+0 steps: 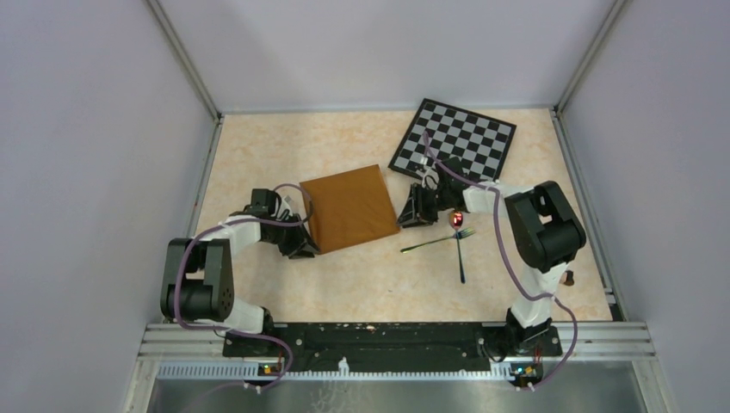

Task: Fold the napkin into a case and place the utensils inside
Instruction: Pick up the top corner of the square-folded napkin from the center of the board.

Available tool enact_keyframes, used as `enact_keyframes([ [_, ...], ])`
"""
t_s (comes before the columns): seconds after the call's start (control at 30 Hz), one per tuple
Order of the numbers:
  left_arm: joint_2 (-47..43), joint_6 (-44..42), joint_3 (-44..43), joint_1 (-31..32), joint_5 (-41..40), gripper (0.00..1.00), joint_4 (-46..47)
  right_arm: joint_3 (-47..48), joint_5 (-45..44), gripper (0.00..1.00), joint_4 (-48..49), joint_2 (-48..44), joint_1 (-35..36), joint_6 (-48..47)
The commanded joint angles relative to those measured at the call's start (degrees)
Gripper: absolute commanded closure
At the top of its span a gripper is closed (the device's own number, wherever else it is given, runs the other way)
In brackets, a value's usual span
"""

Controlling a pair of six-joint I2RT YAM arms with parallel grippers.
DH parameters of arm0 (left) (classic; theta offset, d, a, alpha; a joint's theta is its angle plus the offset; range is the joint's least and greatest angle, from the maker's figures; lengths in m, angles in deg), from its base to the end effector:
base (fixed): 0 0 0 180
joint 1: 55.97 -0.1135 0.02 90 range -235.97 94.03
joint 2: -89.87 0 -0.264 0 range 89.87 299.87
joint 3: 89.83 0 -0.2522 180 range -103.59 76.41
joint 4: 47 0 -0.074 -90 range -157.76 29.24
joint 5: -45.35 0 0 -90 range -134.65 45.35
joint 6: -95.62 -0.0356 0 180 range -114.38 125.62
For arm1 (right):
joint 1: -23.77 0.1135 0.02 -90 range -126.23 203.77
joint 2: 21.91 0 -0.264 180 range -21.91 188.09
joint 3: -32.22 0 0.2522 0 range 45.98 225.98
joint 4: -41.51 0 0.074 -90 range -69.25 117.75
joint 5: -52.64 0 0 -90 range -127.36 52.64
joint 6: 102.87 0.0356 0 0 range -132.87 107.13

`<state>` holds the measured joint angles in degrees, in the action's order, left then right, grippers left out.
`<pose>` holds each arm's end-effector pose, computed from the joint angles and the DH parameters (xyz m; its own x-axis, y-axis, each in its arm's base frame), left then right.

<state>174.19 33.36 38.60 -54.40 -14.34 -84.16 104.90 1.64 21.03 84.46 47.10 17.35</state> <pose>0.2414 -0.0246 0.1414 -0.9226 -0.3767 -0.0834 -0.2627 0.7716 -0.5794 0.3251 0.1646 0.1445 -0.9685 0.0083 -0.2490 -0.1835 0.6522 0.7355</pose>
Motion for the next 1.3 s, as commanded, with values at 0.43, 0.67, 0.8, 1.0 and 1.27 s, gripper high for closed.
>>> enact_keyframes([
  [0.43,0.8,0.5,0.8,0.0,-2.1,0.73,2.4,-2.7,2.8,0.74,4.5,1.8,0.1,1.0],
  [0.67,0.7,0.4,0.9,0.1,-2.0,0.74,2.5,-1.7,3.1,0.78,4.8,2.5,0.2,1.3],
  [0.8,0.5,0.5,1.0,0.1,-2.1,0.74,2.6,-1.5,3.4,0.79,5.2,2.9,0.5,1.6],
  [1.0,0.7,0.5,1.1,0.3,-2.2,0.75,2.8,-1.4,3.1,0.87,5.3,2.7,0.8,1.7],
  [1.27,-0.1,0.6,0.9,0.3,-2.1,0.71,2.2,0.7,3.0,1.00,2.4,0.4,0.8,1.3],
])
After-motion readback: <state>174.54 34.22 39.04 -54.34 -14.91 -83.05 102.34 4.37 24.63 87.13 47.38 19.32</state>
